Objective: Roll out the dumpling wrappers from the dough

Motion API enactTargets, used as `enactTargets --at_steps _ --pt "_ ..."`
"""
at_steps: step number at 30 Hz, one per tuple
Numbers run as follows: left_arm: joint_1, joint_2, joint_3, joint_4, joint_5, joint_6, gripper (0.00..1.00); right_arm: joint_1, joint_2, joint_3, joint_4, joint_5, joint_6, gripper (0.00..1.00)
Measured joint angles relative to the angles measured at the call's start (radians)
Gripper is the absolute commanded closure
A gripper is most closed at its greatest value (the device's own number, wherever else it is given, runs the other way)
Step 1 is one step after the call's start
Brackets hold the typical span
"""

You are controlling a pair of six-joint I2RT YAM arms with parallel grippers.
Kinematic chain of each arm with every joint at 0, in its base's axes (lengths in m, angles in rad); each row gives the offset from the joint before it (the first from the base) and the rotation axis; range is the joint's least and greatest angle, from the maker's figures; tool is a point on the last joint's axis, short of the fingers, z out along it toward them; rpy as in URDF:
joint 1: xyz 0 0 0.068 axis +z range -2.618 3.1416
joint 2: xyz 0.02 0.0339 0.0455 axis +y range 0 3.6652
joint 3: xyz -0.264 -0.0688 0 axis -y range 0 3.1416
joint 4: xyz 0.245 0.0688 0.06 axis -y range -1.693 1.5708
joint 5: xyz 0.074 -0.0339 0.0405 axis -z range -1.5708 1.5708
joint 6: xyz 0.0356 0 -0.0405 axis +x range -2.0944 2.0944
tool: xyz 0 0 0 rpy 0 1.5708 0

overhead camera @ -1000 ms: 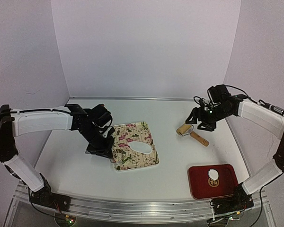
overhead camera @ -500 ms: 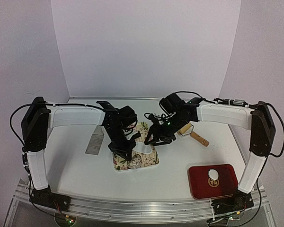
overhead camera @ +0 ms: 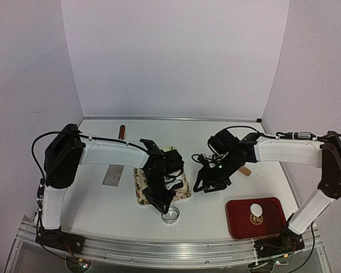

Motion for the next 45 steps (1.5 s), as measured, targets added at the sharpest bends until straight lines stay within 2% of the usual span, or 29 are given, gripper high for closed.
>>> enactTargets --at_steps 4,7,14,18,24,32,38,45 --pt "0.002 -0.037 -0.04 0.057 -0.007 -0.031 0.46 0.006 -0.052 -0.035 0.001 0.023 0.006 0.49" --pt "0.005 -0.134 -0.127 0.1 -0.015 -0.079 0.37 0.024 -0.082 -0.048 0.001 0.038 0.005 0.49" --pt "0.017 -0.401 -0.254 0.151 -0.053 -0.223 0.27 0.116 -0.101 -0.047 -0.001 0.077 -0.016 0.46" --pt "0.085 -0.477 -0.3 0.178 -0.078 -0.301 0.26 0.187 -0.066 0.001 -0.013 0.119 -0.03 0.47" --pt "0.24 -0.52 -0.361 0.246 -0.126 -0.389 0.25 0.301 0.086 0.108 -0.009 0.196 -0.037 0.53" --pt "0.246 -0.582 -0.426 0.28 -0.139 -0.429 0.24 0.409 0.261 0.235 -0.055 0.313 -0.035 0.62" --pt "0.254 -0.658 -0.463 0.276 -0.139 -0.439 0.23 0.413 0.318 0.337 -0.108 0.401 -0.039 0.63" --pt "0.286 -0.689 -0.468 0.275 -0.136 -0.434 0.21 0.41 0.408 0.42 -0.146 0.425 -0.069 0.64"
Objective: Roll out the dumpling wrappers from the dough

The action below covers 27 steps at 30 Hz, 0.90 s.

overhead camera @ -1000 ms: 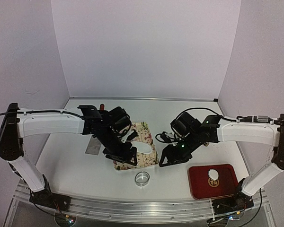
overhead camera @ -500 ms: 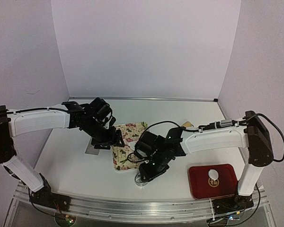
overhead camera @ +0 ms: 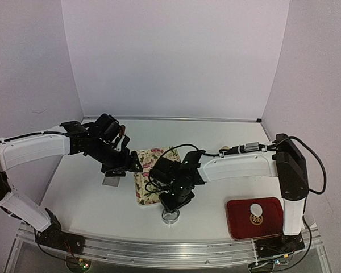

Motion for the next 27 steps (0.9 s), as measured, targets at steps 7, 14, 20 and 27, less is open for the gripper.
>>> enactTargets --at_steps 7,14,20,27 --pt "0.045 -0.001 0.0 -0.008 0.012 0.03 0.21 0.0 0.018 0.019 -0.048 0.019 -0.011 0.65" --pt "0.086 0.001 0.002 -0.008 0.041 0.058 0.21 0.0 0.018 0.019 -0.089 0.029 0.004 0.67" --pt "0.109 0.033 0.024 -0.016 0.065 0.08 0.21 0.0 0.024 0.021 -0.099 0.021 0.004 0.76" --pt "0.131 0.064 0.053 -0.016 0.081 0.1 0.2 0.0 0.057 0.047 -0.104 0.009 -0.002 0.99"
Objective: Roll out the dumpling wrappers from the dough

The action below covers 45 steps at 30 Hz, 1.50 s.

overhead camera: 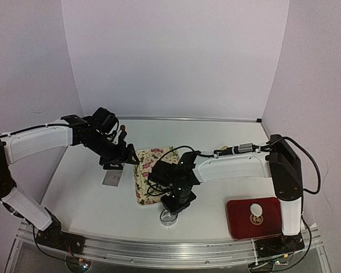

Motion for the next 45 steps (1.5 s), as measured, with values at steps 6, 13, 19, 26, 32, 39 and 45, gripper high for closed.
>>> enactTargets --at_steps 6,13,19,26,32,39,45 --pt "0.005 0.023 0.024 0.001 -0.003 0.001 0.21 0.0 0.0 0.019 -0.028 -0.001 0.021 1.0" --pt "0.006 0.087 0.102 0.01 -0.008 0.006 0.21 -0.024 -0.035 0.135 -0.136 0.034 0.149 1.0" --pt "0.006 0.181 0.199 0.018 0.0 0.031 0.23 -0.181 -0.053 0.264 -0.197 0.052 0.267 1.0" --pt "0.006 0.277 0.292 0.042 0.051 0.064 0.25 -0.344 0.023 0.413 -0.237 0.049 0.376 1.0" --pt "0.006 0.334 0.309 0.073 0.142 0.085 0.27 -0.331 0.154 0.512 -0.248 0.009 0.454 1.0" --pt "0.006 0.399 0.325 0.1 0.211 0.103 0.35 -0.319 0.21 0.56 -0.251 -0.013 0.489 1.0" --pt "0.006 0.468 0.359 0.116 0.238 0.106 0.46 -0.322 0.229 0.574 -0.242 -0.027 0.509 1.0"
